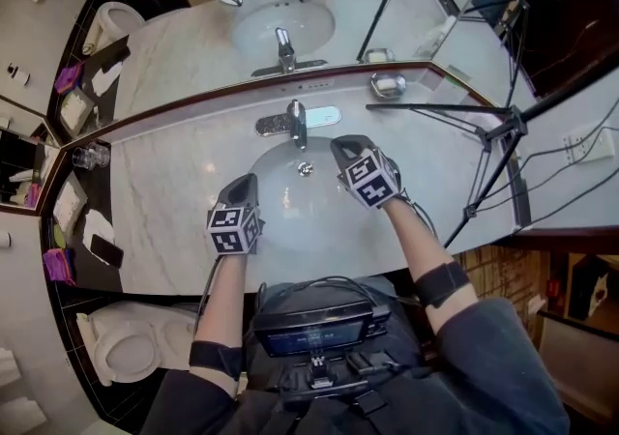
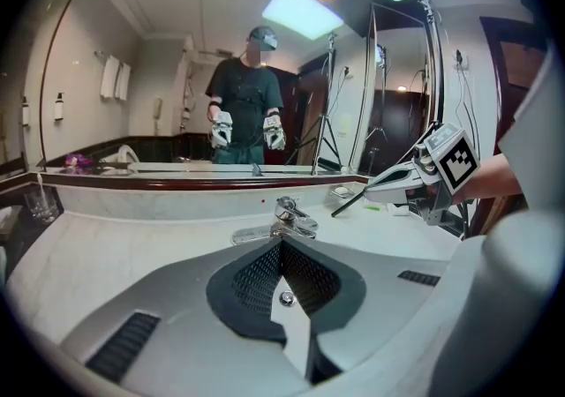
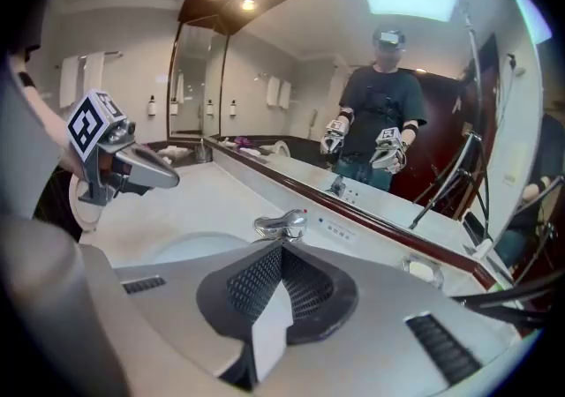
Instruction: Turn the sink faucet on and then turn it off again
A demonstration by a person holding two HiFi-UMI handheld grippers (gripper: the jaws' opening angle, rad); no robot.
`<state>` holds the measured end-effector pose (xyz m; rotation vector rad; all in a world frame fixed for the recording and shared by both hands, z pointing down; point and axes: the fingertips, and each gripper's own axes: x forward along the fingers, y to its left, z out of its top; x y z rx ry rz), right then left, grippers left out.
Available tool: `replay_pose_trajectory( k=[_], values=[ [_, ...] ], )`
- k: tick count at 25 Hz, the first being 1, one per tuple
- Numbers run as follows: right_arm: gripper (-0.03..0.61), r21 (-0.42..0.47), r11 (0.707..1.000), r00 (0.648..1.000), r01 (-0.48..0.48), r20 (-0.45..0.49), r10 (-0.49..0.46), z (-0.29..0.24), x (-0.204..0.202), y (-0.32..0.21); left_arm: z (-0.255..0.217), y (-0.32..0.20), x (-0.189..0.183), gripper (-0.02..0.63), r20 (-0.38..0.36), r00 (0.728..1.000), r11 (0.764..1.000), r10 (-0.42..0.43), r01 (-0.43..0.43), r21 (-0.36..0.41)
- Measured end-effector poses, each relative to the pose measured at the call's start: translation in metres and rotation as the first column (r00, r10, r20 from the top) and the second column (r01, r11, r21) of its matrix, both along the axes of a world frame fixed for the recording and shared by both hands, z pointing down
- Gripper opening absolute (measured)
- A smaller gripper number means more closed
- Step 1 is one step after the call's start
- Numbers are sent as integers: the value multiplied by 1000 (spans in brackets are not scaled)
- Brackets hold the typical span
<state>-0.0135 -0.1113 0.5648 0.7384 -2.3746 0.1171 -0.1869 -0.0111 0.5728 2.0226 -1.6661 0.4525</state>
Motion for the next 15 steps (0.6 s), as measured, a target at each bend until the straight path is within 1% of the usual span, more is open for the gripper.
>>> replay_pose_trajectory(
  k=[3,7,9,15],
  values=[
    [18,-65,993,989,-100,105,107,-7,21,1,-8,5,-2,3,-6,1000,1000,-14,14,8],
    [18,-166,968,948,-189,225,224,-4,45,4,-14,11,-4,3,-3,1000,1000,-26,26,16],
    [18,-199,957,932,-212,252,259,-2,54,11,-16,15,-4,3,-11,999,999,-35,36,19],
    [18,-239,935,902,-262,285,325,0,72,22,-22,17,-6,2,-33,998,998,-51,52,42]
  ],
)
